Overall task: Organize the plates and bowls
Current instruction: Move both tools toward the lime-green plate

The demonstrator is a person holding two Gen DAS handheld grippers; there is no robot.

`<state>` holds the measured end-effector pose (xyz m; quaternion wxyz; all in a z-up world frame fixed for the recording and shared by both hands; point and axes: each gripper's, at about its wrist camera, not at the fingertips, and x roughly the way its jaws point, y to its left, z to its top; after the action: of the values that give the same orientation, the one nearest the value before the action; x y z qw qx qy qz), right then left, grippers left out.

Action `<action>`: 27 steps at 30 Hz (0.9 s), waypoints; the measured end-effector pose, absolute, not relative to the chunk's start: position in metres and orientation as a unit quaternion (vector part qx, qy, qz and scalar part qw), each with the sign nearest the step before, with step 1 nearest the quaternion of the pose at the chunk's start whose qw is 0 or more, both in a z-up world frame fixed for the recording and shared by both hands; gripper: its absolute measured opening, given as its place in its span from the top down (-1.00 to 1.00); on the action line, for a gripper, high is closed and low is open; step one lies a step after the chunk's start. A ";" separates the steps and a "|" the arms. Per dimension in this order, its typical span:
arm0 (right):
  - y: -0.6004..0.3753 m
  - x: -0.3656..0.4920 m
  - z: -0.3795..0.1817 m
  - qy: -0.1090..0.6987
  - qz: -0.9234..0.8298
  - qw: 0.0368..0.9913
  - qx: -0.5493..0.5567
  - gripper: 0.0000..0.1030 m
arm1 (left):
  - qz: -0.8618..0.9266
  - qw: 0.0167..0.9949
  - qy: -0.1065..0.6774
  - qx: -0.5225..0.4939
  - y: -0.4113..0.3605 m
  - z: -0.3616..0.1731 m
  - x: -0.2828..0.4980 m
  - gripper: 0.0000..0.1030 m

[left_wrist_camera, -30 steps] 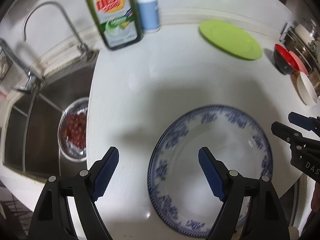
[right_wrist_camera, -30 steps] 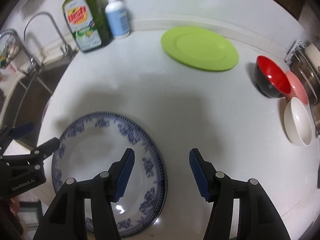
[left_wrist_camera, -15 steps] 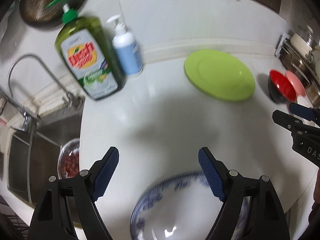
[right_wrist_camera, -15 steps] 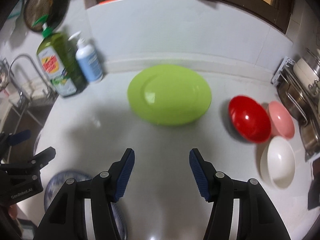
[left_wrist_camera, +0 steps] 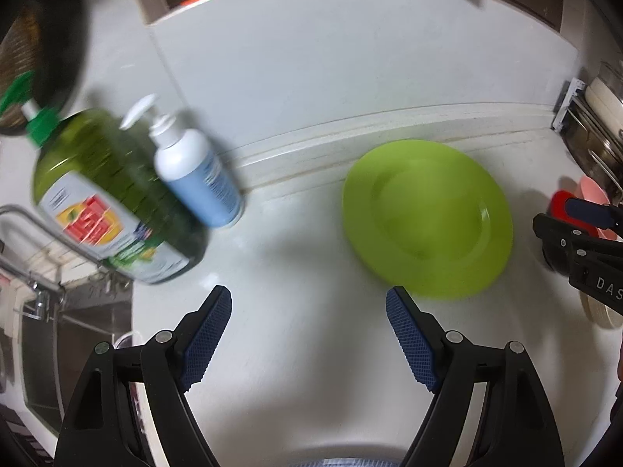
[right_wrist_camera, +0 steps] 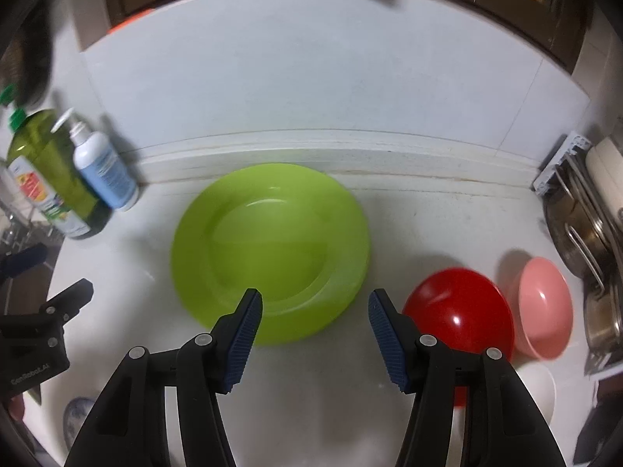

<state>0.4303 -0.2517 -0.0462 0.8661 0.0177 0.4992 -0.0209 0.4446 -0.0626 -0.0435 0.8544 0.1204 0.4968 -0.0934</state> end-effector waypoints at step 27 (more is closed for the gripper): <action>-0.301 0.539 -0.147 0.616 -0.003 0.786 0.056 0.04 | -0.114 0.787 0.600 0.095 -0.120 -0.139 0.579 -0.24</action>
<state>0.5393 -0.3013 -0.1467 0.7860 0.0562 0.6157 -0.0027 0.5791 -0.1201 -0.1388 0.7866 0.0946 0.5995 -0.1136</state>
